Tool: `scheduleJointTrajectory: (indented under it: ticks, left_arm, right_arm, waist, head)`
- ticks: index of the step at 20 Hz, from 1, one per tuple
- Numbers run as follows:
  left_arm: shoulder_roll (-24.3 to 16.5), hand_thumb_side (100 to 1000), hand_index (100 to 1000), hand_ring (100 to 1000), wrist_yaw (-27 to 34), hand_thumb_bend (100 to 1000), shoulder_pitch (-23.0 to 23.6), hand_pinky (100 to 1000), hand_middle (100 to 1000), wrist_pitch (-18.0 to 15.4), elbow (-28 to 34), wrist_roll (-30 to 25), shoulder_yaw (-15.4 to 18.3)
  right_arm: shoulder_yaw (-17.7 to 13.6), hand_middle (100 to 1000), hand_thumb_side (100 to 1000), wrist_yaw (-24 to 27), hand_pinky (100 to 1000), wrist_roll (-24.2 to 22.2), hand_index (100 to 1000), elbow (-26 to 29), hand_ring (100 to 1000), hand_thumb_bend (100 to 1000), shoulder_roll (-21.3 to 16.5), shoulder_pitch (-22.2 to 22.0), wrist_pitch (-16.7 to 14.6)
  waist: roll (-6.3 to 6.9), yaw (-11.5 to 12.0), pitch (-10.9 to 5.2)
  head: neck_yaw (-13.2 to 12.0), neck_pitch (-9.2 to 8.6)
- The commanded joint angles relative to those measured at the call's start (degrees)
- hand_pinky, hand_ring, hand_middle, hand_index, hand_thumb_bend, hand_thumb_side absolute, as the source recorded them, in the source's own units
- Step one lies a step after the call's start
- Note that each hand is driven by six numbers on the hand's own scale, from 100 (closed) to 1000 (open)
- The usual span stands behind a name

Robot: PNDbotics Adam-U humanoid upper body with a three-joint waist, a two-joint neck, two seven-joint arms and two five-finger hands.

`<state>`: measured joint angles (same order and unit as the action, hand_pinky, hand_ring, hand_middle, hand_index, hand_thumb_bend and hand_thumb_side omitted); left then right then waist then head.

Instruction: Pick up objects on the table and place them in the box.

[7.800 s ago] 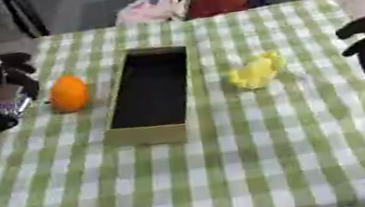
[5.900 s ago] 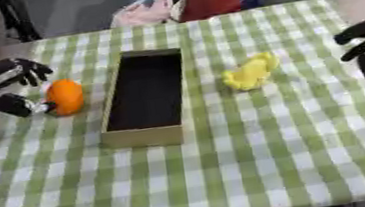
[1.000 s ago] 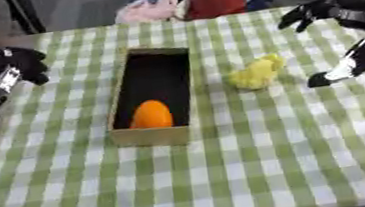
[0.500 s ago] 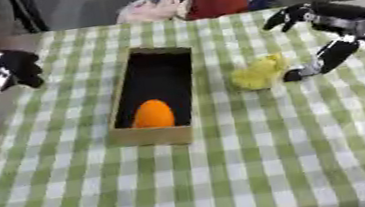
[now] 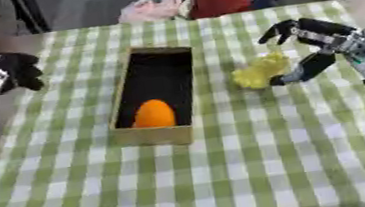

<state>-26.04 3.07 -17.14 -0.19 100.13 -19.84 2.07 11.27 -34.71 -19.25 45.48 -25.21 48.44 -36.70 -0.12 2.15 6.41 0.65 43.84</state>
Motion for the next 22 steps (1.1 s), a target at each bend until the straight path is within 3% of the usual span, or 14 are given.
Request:
scheduleJointTrajectory:
  ticks: [1,9,14,22]
  left_arm:
    - [-0.45,838,739,587,-0.04,111,-0.48,647,575,0.01,0.76,-0.42,0.68]
    - [-0.18,845,740,588,-0.25,109,-0.35,649,576,0.06,0.50,-0.89,0.66]
    - [-0.02,850,741,588,-0.28,104,-0.37,649,577,0.11,0.44,-1.14,0.56]
    - [0.18,869,742,588,-0.34,100,-0.25,649,576,0.37,0.34,-1.15,0.59]
  right_arm:
    - [-0.79,758,424,-2.12,745,0.73,832,-1.08,908,563,-0.16,1.47,-0.60]
    - [-0.34,726,453,-6.39,738,1.12,797,-2.16,880,563,0.79,0.97,-2.54]
    - [-0.24,657,436,-9.36,724,2.22,735,-2.22,841,535,1.33,0.97,-3.08]
    - [-0.72,502,262,-13.43,677,6.26,594,-2.84,757,458,1.57,0.72,-2.56]
  waist:
    - [0.11,0.05,-0.60]
    - [0.26,-0.06,-0.56]
    - [0.27,-0.07,-0.55]
    - [0.15,0.10,-0.55]
  head:
    - [0.09,0.28]
    - [0.13,0.28]
    - [0.29,0.28]
    - [0.38,0.28]
